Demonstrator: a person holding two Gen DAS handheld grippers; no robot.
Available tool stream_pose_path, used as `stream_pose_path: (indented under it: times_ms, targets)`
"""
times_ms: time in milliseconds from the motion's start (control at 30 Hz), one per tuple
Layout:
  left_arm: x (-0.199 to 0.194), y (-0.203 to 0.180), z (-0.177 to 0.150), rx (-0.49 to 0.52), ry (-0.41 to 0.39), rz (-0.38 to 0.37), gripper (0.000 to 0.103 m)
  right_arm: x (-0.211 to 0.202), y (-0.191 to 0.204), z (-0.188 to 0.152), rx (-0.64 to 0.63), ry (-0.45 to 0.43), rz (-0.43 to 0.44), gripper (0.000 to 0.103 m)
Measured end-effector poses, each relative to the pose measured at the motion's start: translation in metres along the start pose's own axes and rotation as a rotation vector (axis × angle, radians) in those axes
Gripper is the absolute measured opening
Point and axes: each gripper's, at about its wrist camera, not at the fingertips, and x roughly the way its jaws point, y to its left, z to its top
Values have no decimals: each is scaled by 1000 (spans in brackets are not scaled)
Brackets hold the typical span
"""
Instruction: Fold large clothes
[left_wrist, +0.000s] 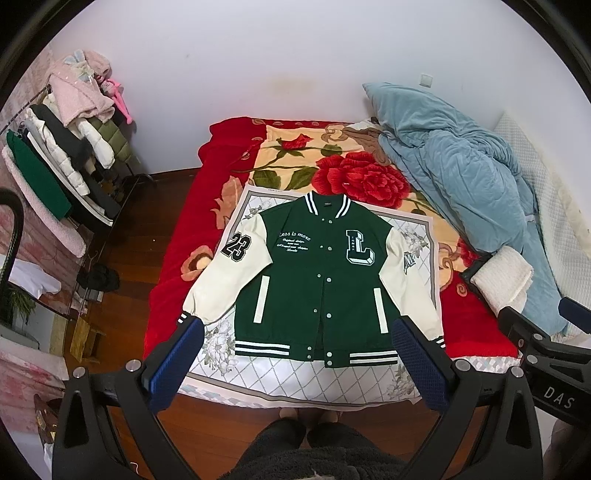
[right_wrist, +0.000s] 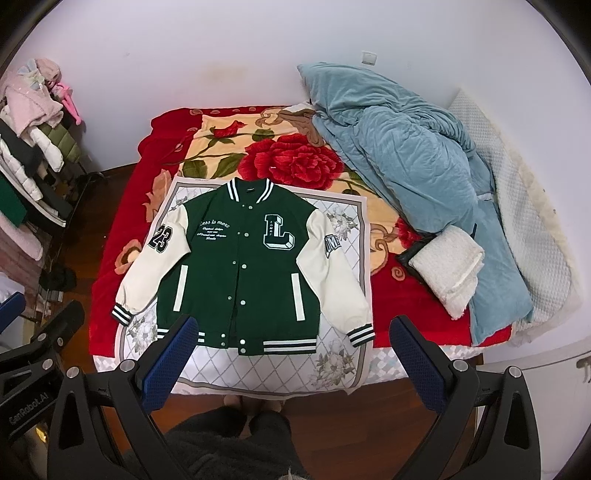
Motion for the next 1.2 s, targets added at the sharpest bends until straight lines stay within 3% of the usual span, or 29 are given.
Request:
stream_pose_path:
  times_ms: [1200]
  targets:
    - [-14,1,3,-10,-9,-4,103,-15,8,11,-12,-10,-3,103]
